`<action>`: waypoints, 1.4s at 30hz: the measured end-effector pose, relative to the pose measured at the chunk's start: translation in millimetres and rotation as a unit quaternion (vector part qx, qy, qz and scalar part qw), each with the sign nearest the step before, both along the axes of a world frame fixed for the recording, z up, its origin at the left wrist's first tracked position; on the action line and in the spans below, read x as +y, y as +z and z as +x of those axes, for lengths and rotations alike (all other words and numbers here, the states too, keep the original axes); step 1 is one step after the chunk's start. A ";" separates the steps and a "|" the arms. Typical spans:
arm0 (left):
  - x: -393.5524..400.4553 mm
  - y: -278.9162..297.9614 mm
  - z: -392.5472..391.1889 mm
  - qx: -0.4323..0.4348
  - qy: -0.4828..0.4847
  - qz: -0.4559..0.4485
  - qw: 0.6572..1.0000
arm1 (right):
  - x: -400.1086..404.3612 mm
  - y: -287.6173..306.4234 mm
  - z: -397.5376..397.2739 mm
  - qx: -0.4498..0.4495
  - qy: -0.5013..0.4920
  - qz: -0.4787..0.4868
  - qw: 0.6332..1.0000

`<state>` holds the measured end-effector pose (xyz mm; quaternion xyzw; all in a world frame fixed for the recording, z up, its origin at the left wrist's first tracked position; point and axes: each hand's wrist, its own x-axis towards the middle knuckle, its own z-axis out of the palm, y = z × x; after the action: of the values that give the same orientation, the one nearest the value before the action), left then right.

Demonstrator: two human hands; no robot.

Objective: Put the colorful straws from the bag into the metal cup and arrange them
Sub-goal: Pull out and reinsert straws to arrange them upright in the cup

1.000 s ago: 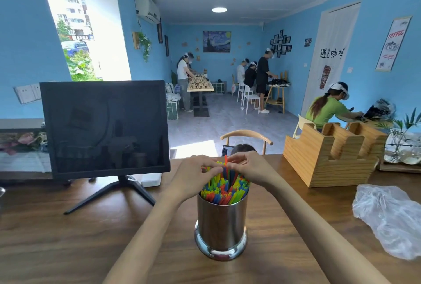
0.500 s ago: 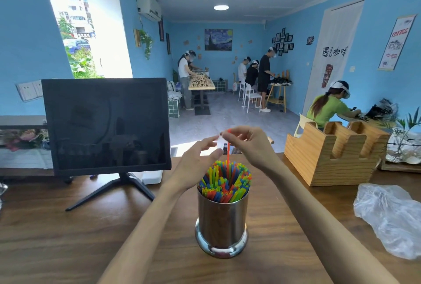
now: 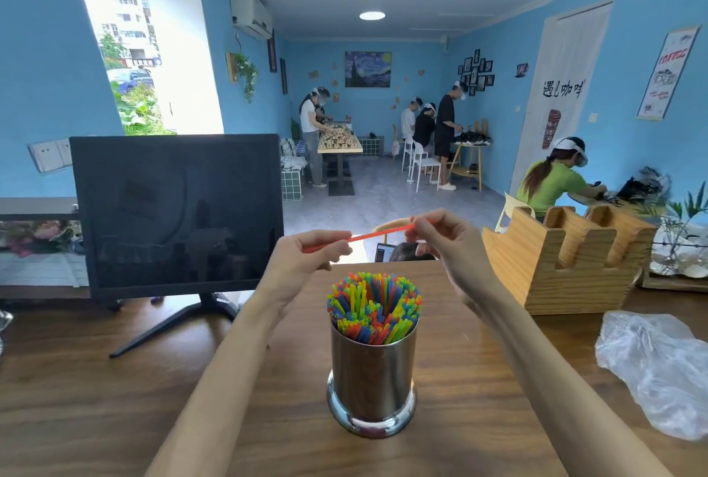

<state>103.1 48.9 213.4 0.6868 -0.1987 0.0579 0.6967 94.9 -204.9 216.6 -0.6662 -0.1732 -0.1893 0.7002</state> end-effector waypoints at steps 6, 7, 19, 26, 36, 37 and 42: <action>4.9 4.6 2.8 0.029 -0.023 -0.139 0.990 | -2.3 -27.7 -1.9 0.021 0.016 -0.158 0.987; 0.2 4.9 1.6 0.021 -0.015 -0.142 0.990 | 0.5 -32.0 -2.1 0.015 0.015 -0.211 0.977; -40.3 -19.7 -0.6 -0.184 0.108 0.186 0.959 | 7.9 -33.1 24.6 0.097 -0.069 -0.290 0.949; -37.9 -43.1 6.0 -0.189 0.165 0.373 0.893 | 15.8 -38.8 42.8 0.144 -0.014 -0.369 0.918; -40.9 -42.4 5.5 -0.103 0.158 0.266 0.945 | 13.1 -26.7 46.5 0.144 -0.022 -0.288 0.947; -40.4 -41.0 6.5 -0.088 0.157 0.242 0.954 | 12.6 -22.1 44.8 0.133 -0.019 -0.281 0.950; -44.4 -31.5 11.6 -0.041 0.119 0.227 0.966 | 14.8 6.8 32.8 0.056 -0.013 -0.288 0.956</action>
<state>114.6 4.4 182.0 0.8426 -0.1523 0.1219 0.5019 127.7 -190.1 223.4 -0.8515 -0.1719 -0.1032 0.4846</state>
